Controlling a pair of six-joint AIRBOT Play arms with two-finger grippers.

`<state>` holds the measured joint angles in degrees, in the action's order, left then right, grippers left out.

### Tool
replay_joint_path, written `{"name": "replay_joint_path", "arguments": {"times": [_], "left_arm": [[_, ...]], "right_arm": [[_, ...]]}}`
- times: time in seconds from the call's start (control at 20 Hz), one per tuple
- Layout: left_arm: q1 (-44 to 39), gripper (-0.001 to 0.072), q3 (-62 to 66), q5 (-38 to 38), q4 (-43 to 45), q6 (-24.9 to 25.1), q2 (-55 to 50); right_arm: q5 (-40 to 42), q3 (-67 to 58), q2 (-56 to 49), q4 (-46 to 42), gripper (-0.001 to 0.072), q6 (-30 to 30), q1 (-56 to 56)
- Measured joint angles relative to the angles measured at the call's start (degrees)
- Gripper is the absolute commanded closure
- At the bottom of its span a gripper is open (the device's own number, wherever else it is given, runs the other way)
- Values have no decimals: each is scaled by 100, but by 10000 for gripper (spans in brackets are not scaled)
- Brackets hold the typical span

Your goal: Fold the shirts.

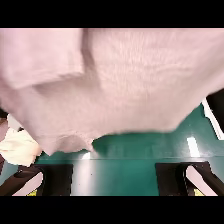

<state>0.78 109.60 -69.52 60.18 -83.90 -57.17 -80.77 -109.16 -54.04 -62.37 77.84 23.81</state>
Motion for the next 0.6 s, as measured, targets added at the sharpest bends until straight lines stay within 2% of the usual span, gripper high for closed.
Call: {"name": "replay_joint_path", "arguments": {"times": [0.3, 0.45, 0.6], "left_arm": [[-297, 686, -1552, -315, -162, 142, -1661], [-382, 685, -1843, 31, -170, 251, -2686], [-332, 685, -1773, 407, -190, 304, -3414]], "right_arm": [[-199, 1386, -1539, -1178, 701, 153, -1187], [-24, 1738, -2446, -1464, 701, 247, -1541], [168, 1534, -3287, -1578, 700, 350, -1681]]}}
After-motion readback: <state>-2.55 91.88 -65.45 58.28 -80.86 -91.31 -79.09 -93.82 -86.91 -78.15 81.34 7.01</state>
